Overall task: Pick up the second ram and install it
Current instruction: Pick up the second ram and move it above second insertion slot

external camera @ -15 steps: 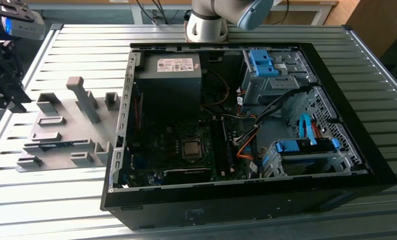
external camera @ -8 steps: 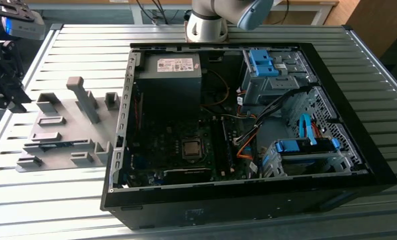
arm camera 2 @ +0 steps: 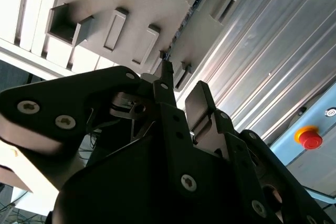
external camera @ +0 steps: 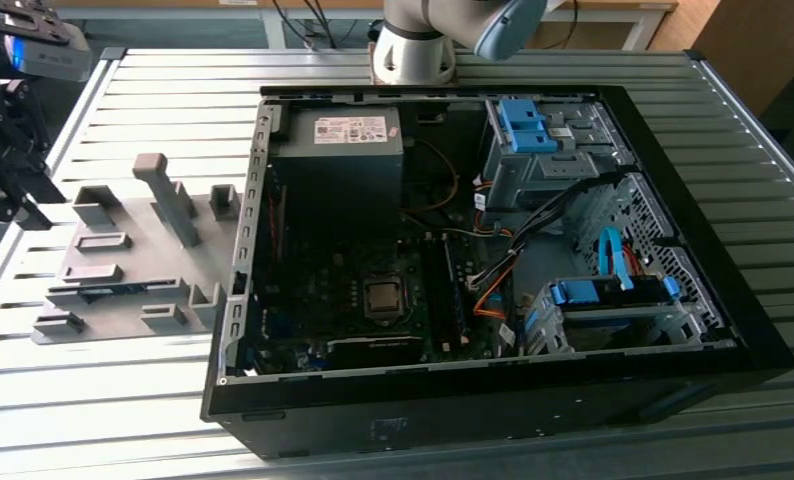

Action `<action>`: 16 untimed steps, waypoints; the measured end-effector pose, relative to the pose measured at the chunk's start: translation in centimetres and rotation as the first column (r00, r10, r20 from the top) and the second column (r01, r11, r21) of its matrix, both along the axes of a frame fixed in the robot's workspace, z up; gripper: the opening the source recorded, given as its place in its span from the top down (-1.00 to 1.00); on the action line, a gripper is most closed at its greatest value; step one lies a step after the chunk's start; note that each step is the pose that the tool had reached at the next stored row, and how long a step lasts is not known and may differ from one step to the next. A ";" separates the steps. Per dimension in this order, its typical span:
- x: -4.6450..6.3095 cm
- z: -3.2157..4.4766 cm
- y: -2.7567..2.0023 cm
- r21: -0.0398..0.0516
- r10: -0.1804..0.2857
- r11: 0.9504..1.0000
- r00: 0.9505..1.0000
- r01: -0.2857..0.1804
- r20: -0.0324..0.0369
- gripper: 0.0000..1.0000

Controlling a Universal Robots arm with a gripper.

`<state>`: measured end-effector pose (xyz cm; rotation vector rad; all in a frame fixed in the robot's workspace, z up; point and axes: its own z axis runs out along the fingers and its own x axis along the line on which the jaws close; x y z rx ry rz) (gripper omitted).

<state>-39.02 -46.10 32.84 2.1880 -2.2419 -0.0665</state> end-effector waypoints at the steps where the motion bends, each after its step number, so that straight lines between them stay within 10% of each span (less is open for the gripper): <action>1: 0.0 -0.04 0.00 0.000 0.000 1.000 1.000 0.000 0.000 0.25; 16: 0.0 -0.78 0.00 0.000 0.000 1.000 1.000 0.000 0.000 0.25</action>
